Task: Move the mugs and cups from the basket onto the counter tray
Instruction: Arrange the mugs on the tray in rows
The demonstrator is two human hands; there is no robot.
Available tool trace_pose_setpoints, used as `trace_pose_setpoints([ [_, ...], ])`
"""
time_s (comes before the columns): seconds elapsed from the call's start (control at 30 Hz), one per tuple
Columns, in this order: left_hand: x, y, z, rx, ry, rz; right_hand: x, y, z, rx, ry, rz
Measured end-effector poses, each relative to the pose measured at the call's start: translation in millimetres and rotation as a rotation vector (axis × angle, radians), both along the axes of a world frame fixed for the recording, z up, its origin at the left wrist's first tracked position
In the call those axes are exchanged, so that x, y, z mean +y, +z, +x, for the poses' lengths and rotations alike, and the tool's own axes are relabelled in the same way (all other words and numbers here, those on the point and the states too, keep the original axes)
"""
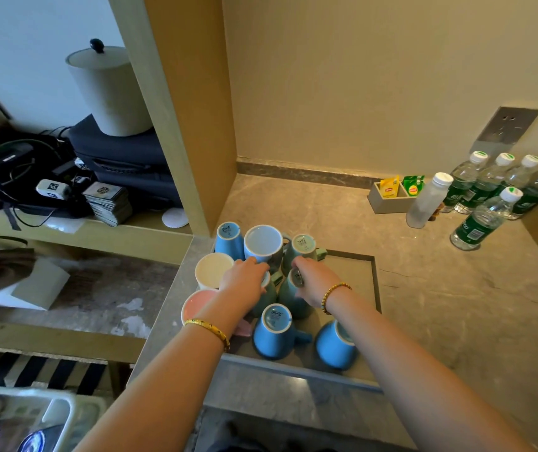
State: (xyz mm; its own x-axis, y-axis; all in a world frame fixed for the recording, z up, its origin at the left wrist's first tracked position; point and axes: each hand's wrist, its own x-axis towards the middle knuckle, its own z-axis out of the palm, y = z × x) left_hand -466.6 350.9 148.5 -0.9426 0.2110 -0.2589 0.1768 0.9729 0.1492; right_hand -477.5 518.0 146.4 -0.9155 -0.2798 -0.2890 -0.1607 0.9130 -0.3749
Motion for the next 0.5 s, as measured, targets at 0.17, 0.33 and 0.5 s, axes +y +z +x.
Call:
trace_pose_setpoints([
  [0.17,0.8,-4.8,2.9,0.015,-0.005,-0.038,1.2,-5.6,0.9,0.011,-0.002,-0.064],
  [0.33,-3.6,-0.6,12.7,0.077,0.047,0.085,6.6,-10.5,5.8,-0.012,-0.007,-0.085],
  [0.5,-28.9,14.3,25.2,0.228,0.161,0.270,1.8,-5.2,6.7,0.005,0.027,-0.029],
])
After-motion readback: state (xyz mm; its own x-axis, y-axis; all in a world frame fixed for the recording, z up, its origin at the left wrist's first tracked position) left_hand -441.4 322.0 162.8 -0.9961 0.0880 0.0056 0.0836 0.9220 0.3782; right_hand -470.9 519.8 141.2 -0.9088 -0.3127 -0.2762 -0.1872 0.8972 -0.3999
